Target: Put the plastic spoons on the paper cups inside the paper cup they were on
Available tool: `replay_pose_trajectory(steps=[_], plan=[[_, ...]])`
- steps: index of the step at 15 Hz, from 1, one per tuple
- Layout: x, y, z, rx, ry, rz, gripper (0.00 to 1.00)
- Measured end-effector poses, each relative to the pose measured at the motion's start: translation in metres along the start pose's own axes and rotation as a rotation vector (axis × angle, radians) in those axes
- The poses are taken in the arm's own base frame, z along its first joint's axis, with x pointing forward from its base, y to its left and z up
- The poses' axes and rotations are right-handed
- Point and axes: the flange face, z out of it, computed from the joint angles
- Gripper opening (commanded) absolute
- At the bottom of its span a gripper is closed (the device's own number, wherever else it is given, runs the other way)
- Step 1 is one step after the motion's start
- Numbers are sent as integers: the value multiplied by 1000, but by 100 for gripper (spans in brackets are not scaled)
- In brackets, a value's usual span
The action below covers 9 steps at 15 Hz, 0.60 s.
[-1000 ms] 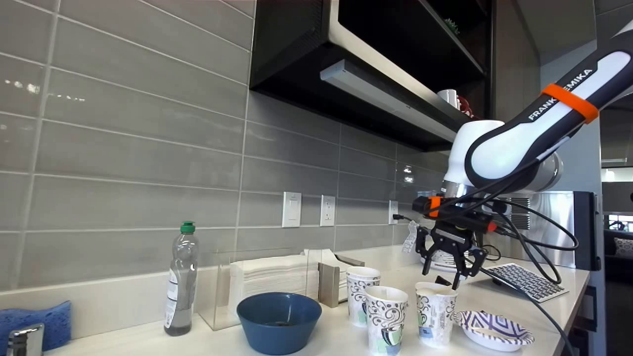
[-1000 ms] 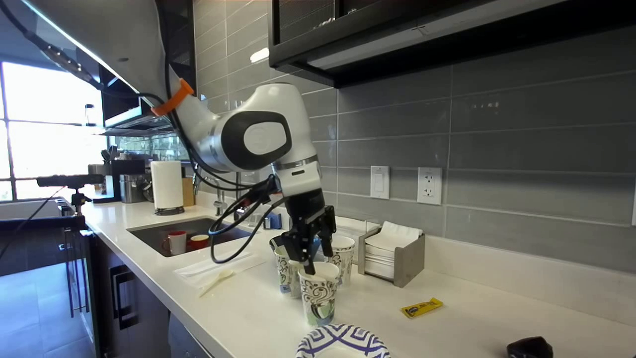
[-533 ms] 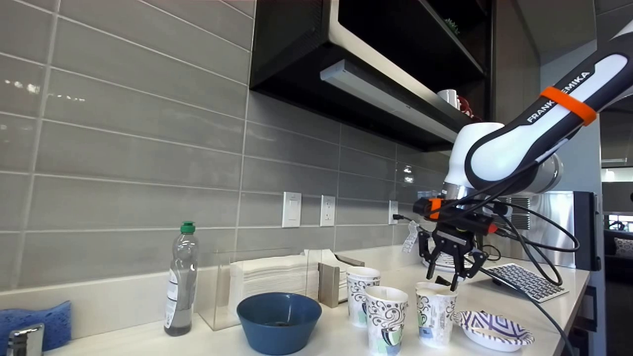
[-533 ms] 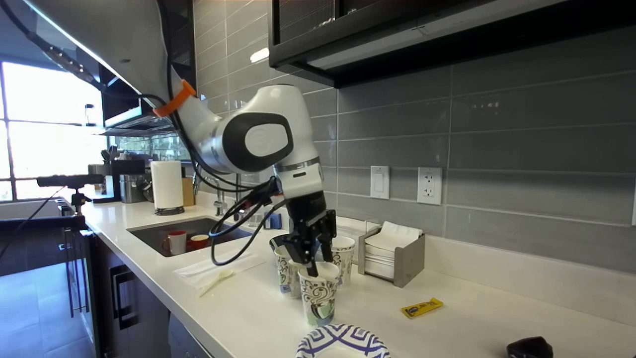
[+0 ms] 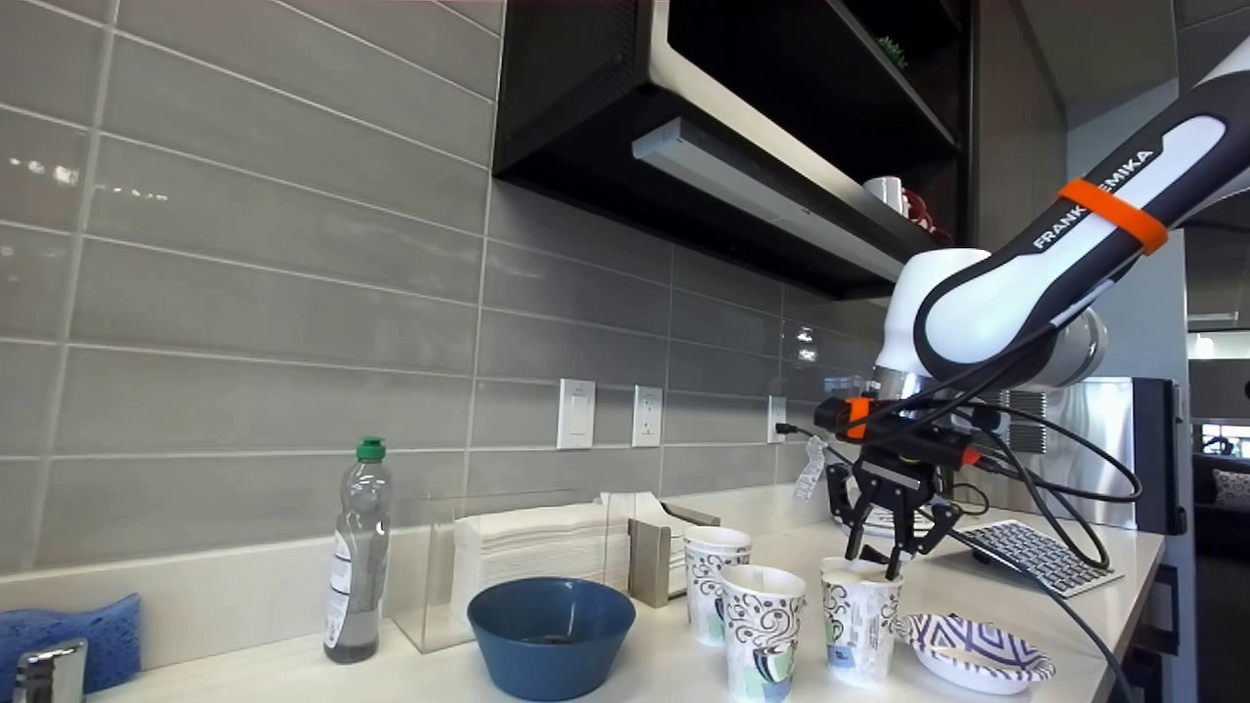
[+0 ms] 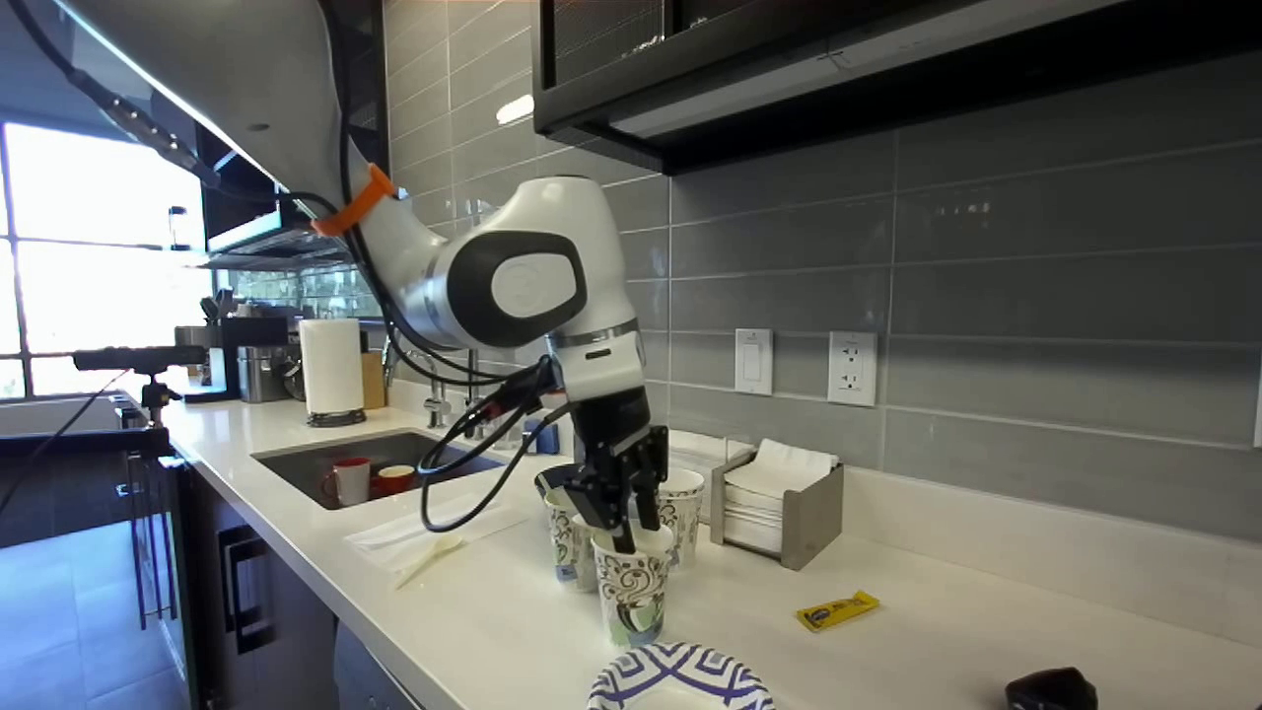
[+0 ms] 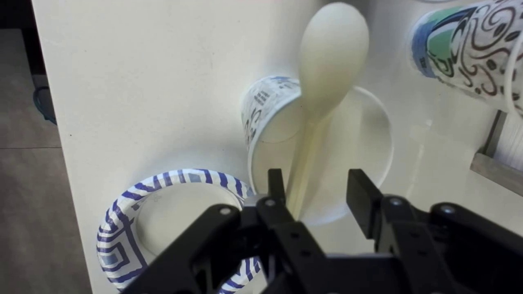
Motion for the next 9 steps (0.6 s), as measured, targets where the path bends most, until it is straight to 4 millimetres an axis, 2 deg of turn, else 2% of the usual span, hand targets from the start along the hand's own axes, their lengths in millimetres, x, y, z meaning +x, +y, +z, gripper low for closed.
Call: replay_pose_trajectory(steps=[2,5,9], plan=[[1,1,2,-5,-2,2,33],[2,1,4,-9,-4,4,11],[3,1,6,-12,-5,5,11]])
